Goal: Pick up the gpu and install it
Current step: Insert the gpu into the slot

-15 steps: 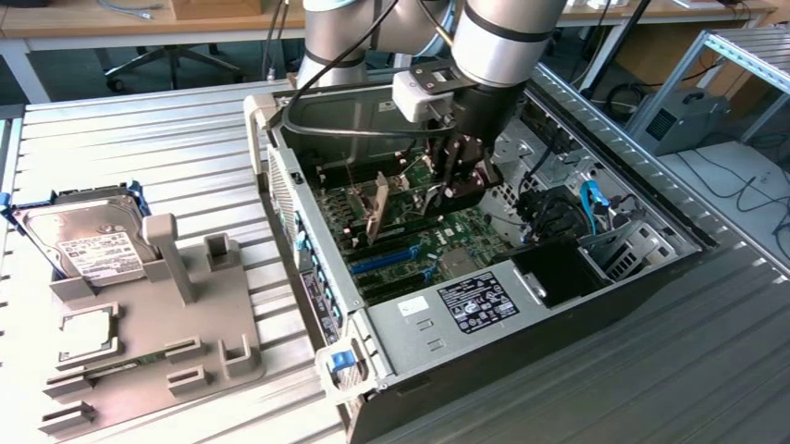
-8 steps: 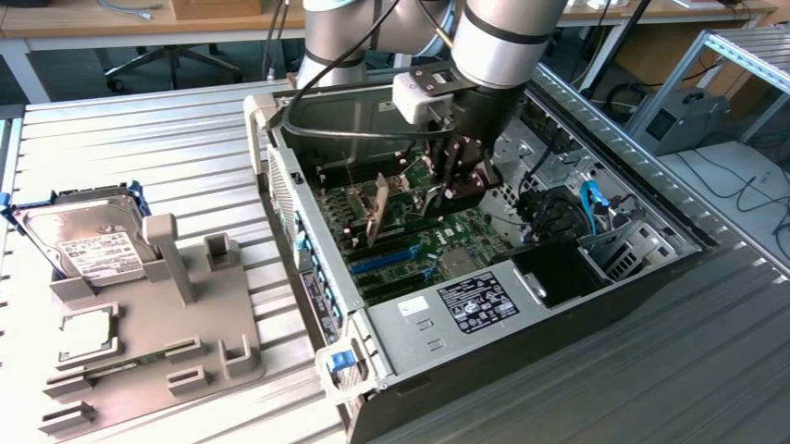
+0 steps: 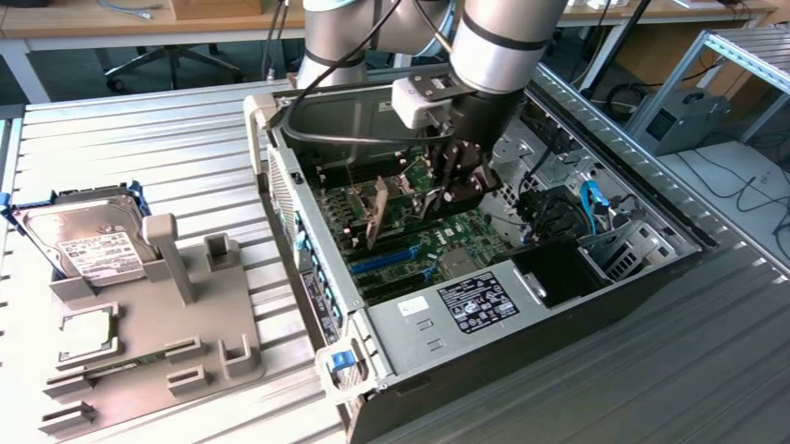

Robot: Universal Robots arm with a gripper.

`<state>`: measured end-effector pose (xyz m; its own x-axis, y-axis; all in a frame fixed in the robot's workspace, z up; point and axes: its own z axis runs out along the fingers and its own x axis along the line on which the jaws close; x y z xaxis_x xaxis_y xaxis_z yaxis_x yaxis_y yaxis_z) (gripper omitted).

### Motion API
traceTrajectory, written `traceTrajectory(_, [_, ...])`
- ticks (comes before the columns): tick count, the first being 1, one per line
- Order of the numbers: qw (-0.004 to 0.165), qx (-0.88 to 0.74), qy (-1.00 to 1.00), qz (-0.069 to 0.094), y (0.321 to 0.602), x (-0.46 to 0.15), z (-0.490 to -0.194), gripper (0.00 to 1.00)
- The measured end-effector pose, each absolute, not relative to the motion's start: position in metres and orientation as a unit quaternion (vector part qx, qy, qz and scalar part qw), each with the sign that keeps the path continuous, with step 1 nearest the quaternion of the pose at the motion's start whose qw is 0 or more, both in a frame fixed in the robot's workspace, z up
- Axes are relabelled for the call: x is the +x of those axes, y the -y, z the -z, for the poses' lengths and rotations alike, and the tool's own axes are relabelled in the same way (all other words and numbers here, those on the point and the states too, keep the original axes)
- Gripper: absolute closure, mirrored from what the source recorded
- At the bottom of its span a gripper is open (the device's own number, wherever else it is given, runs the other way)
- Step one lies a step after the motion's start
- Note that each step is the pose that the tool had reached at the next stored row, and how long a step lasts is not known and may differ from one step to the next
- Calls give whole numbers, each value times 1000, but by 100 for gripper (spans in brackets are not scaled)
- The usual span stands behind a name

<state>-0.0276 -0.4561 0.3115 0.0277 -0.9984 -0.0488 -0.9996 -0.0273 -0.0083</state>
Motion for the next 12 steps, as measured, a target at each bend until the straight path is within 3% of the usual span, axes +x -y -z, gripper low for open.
traceTrajectory(12, [20, -717, -697, -15, 456, -28, -307, 74])
